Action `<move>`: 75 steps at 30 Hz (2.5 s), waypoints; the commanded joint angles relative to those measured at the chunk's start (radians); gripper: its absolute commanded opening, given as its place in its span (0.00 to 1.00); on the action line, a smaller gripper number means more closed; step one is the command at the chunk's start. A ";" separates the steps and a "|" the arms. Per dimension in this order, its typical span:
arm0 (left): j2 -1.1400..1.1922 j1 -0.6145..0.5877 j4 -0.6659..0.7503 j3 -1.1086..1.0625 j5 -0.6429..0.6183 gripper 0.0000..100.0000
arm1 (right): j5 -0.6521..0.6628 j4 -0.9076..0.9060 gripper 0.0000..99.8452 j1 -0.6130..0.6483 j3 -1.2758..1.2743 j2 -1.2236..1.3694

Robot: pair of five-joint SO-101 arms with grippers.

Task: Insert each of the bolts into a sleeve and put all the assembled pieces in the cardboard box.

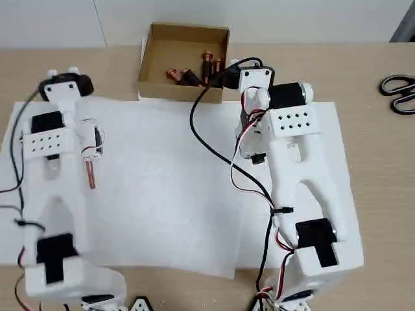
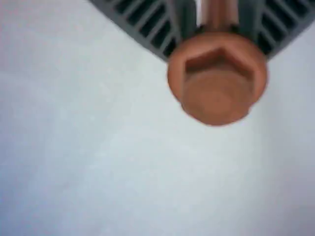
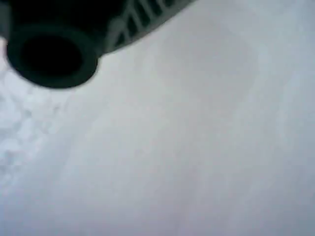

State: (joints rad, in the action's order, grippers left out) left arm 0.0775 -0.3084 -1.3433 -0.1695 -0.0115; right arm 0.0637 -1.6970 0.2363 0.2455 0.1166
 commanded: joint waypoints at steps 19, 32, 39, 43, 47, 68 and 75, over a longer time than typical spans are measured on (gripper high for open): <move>0.377 0.048 -0.068 0.274 0.057 0.12 | 0.014 0.001 0.00 -0.012 0.003 -0.067; 0.396 0.029 -0.038 0.262 0.051 0.01 | 0.015 -0.002 0.00 -0.012 0.005 -0.067; 0.264 0.037 -0.158 0.341 0.049 0.01 | 0.015 -0.002 0.00 -0.013 0.009 -0.068; 0.094 0.037 -0.276 0.437 0.051 0.01 | 0.015 -0.007 0.00 -0.013 0.063 -0.068; -0.064 0.037 -0.393 0.490 0.048 0.01 | 0.015 -0.007 0.00 -0.027 0.140 -0.127; -0.812 0.304 -0.219 0.054 -0.021 0.01 | 0.014 0.205 0.00 -0.027 -0.408 -0.935; -1.003 0.359 0.071 -0.186 -0.315 0.01 | 0.009 0.579 0.00 -0.012 -0.865 -1.036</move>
State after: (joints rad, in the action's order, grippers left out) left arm -0.8523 0.0414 -1.4108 -0.2938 -0.2033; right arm 0.0667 -1.2628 0.2179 -0.4849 -0.8700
